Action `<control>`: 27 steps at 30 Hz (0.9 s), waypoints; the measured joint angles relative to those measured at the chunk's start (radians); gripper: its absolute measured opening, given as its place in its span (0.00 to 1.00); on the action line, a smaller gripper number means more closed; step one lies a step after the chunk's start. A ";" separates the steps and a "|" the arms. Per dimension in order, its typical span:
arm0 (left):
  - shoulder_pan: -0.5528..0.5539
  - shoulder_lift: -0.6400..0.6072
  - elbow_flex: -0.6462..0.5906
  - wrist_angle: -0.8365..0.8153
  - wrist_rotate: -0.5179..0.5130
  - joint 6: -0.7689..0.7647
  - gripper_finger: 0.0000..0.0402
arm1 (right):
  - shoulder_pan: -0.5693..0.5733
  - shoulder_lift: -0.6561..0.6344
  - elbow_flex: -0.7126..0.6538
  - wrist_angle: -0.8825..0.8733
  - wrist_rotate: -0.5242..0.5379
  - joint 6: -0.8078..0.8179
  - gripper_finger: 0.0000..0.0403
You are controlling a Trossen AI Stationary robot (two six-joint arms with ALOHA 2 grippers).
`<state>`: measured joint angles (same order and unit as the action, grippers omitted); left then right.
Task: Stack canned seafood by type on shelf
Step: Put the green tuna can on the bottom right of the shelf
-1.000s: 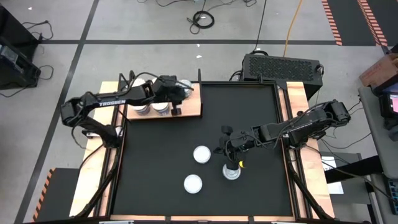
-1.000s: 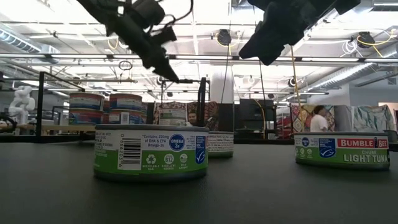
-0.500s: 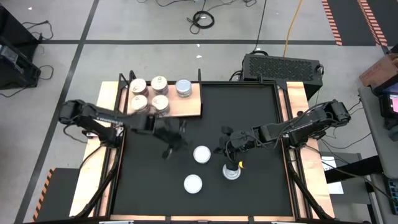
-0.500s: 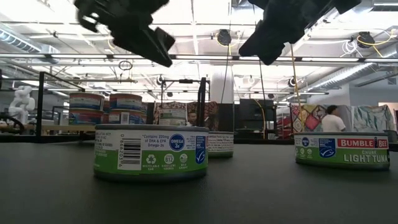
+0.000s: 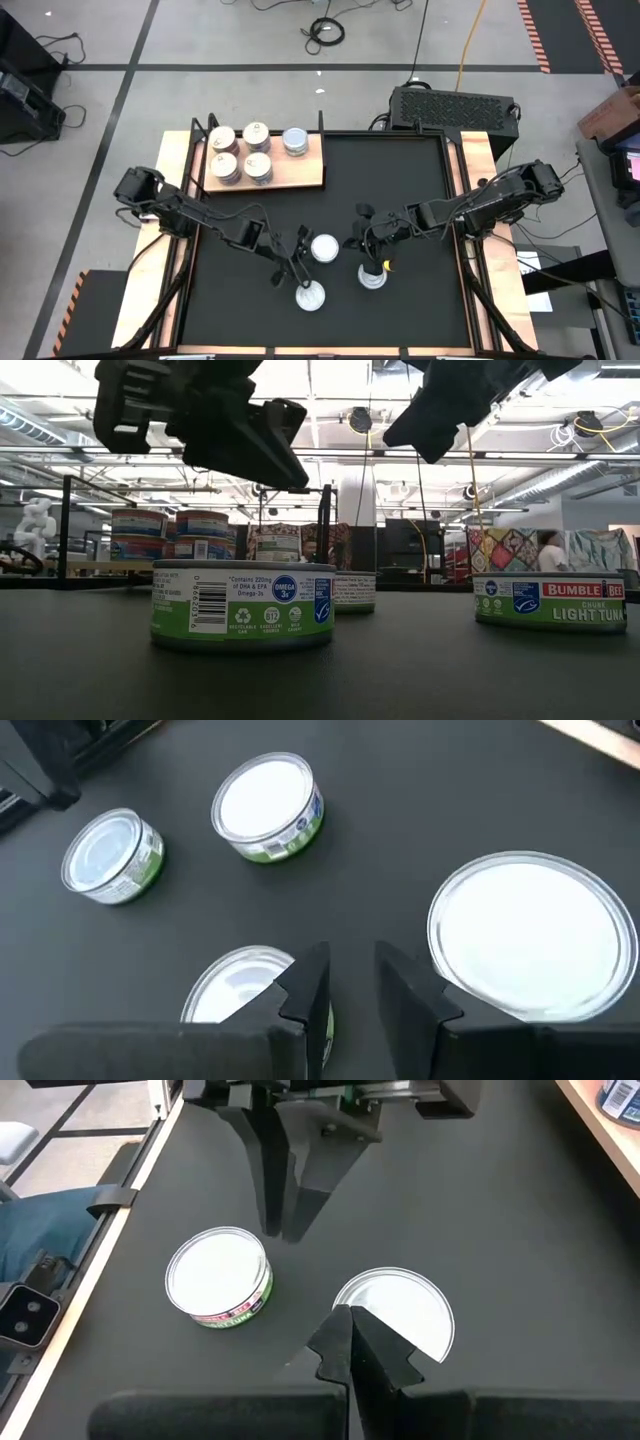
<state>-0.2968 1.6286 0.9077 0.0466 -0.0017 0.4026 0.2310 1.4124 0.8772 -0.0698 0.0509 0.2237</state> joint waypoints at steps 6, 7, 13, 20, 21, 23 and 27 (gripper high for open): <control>-0.005 0.001 0.000 0.025 -0.003 -0.049 0.27 | 0.000 0.000 0.000 0.022 0.005 -0.007 0.00; -0.005 0.001 0.000 0.025 -0.008 -0.058 0.29 | 0.000 0.000 0.000 0.022 0.006 0.001 0.00; -0.007 0.018 0.000 0.080 -0.061 -0.109 0.45 | -0.001 0.014 0.000 -0.112 0.002 0.109 0.00; -0.007 0.024 0.001 0.111 -0.119 -0.136 0.52 | -0.009 0.009 -0.001 -0.323 0.043 0.262 0.00; -0.007 0.024 0.000 0.112 -0.119 -0.136 0.52 | -0.009 0.009 -0.001 -0.323 0.062 0.249 0.00; -0.007 0.032 0.000 0.131 -0.119 -0.136 0.52 | -0.009 0.009 -0.001 -0.306 0.084 0.222 0.00; -0.006 0.040 0.000 0.161 -0.110 -0.135 0.52 | -0.009 0.009 -0.001 -0.231 0.082 0.168 0.00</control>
<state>-0.3027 1.6685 0.9077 0.2080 -0.1117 0.2672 0.2218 1.4216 0.8764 -0.3013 0.1329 0.3917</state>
